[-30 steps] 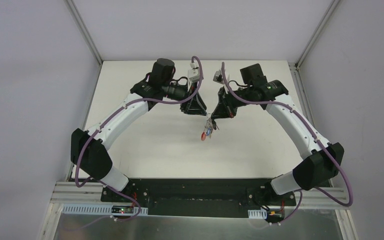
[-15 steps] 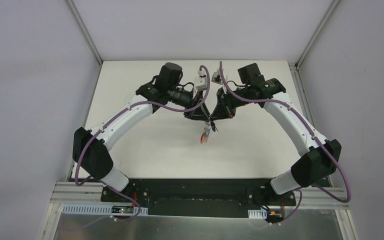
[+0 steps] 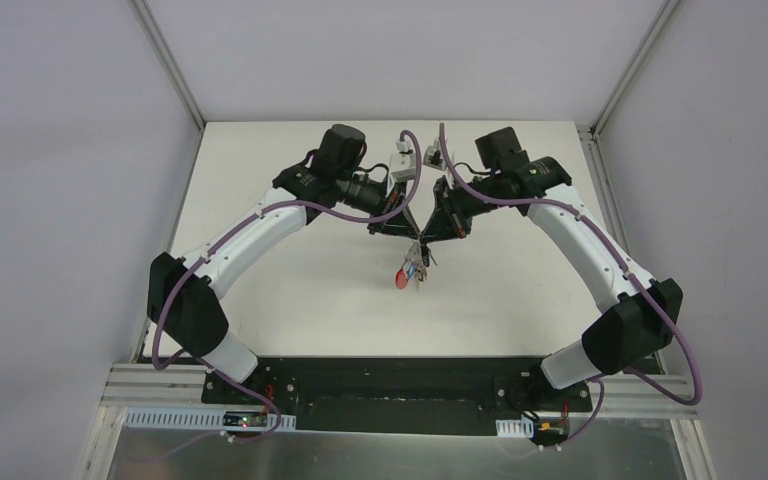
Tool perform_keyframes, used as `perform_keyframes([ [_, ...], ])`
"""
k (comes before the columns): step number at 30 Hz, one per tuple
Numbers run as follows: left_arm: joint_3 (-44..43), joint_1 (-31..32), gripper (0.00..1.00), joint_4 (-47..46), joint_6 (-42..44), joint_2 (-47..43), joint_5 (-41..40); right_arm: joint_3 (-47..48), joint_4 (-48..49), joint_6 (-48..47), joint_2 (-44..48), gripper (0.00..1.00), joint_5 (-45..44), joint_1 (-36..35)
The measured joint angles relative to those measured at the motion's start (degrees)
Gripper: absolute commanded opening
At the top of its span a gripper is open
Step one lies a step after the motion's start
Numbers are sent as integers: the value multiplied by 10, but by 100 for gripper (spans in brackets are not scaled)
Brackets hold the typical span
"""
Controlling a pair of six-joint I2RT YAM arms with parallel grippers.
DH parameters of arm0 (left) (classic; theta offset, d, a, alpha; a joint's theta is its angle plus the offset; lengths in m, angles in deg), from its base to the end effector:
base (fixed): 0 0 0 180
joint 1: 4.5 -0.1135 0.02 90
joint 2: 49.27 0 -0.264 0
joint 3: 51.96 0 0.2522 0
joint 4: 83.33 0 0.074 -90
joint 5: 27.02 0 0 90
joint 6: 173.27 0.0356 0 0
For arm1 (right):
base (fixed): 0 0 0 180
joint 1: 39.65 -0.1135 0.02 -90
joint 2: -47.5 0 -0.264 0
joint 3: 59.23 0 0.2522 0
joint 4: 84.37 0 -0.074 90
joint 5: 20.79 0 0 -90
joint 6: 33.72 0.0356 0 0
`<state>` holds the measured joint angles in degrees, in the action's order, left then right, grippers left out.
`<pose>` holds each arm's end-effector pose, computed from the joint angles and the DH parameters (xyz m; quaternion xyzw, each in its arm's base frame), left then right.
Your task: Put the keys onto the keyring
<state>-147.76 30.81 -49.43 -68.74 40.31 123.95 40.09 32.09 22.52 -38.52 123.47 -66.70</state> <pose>0.2673 -0.2275 0.3624 0.5488 0.5582 -0.5074 0.3603 0.2609 0.1657 0.3620 -0.5573 0.6434 0.4104 0.3272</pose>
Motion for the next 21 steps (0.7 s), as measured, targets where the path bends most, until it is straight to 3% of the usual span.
perform_keyframes([
  [7, -1, 0, 0, 2, -2, 2, 0, -1, 0, -3, 0, 0, -1, 0],
  [10, -1, 0, 0, 2, -9, 2, 0, -1, 0, -4, 0, 8, -1, 0],
  [14, 3, -2, 0, -16, -58, 2, -2, -6, 9, 0, 3, 18, 4, 4],
  [21, 51, -13, 0, -143, -190, 2, 10, -45, 50, 18, 29, 28, 26, 38],
])
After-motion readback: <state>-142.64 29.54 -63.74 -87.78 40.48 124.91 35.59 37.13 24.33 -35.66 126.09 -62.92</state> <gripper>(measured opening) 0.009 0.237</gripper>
